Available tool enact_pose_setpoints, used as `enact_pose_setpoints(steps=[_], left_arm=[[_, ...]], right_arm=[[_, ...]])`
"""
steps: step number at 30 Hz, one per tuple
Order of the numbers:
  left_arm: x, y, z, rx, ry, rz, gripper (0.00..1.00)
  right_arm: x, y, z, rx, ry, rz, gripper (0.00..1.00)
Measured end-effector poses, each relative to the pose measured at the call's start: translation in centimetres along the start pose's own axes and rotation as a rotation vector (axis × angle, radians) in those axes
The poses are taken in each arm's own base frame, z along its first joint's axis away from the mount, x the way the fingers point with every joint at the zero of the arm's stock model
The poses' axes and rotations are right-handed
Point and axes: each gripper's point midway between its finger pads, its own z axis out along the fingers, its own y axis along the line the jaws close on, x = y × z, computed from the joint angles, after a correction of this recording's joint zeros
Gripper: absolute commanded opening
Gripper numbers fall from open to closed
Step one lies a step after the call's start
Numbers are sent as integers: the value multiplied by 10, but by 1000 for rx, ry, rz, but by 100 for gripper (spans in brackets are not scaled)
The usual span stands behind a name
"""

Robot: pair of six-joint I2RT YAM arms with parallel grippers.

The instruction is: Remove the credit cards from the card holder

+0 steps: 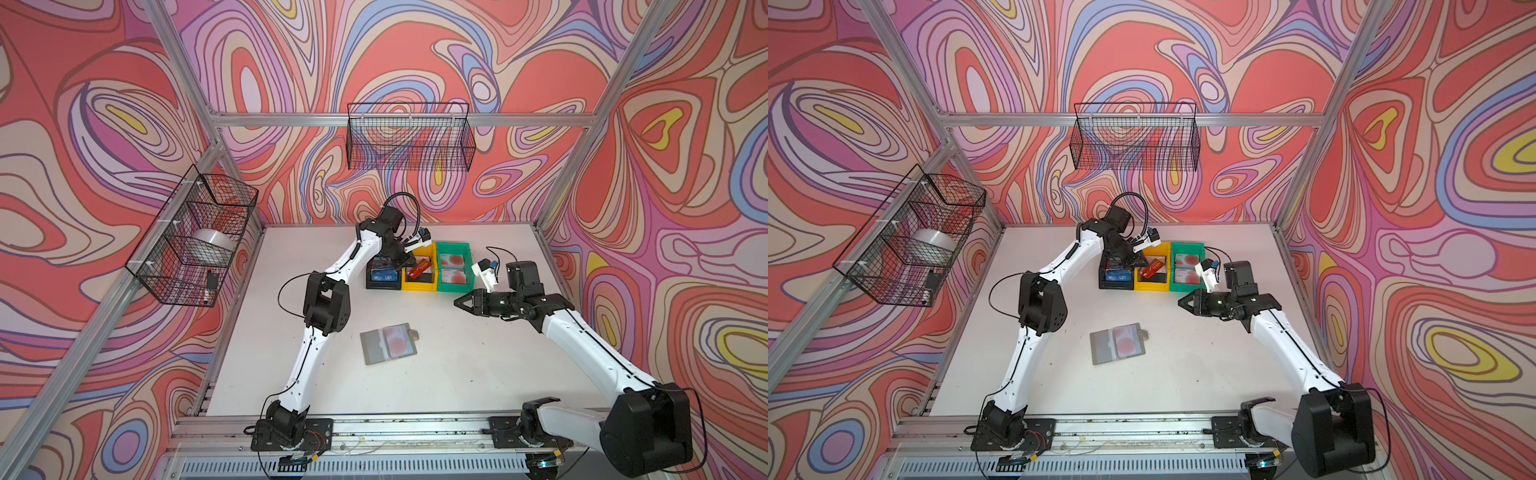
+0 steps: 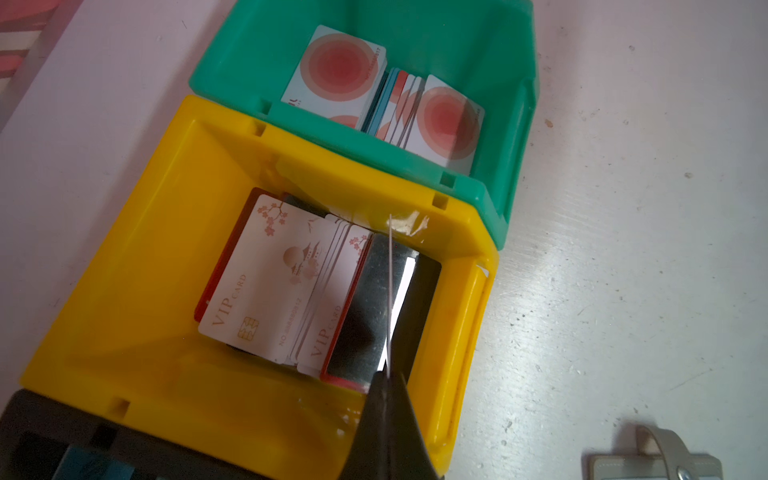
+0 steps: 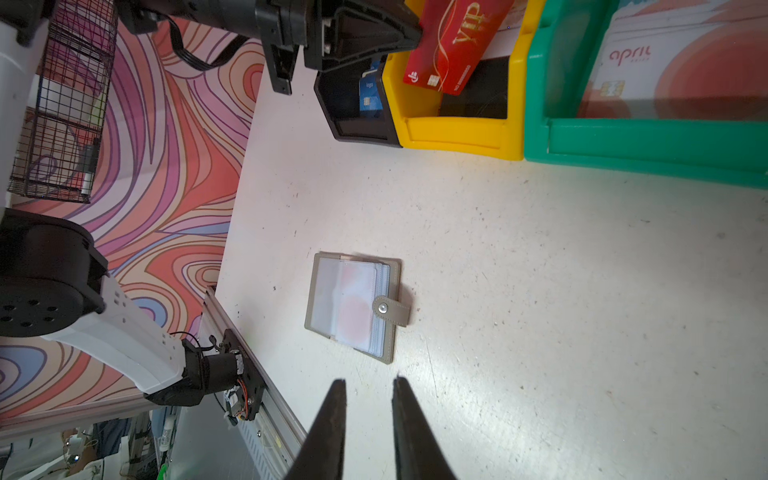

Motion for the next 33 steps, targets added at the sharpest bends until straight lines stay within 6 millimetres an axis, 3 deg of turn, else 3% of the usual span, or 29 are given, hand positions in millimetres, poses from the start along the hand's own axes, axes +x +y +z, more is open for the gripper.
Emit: enact_pose_setpoints(steps=[17,21,33], left_arm=[[0,-2,5,-24,32,77,5],[-1,-5,6,-21,32,104,0],[5,-8,8,-23,73,171,0]], right_arm=[[5,2,-4,-5,-17,3,23],[4,4,-7,-7,-29,-4,23],[9,1,-5,-3,-25,13,23]])
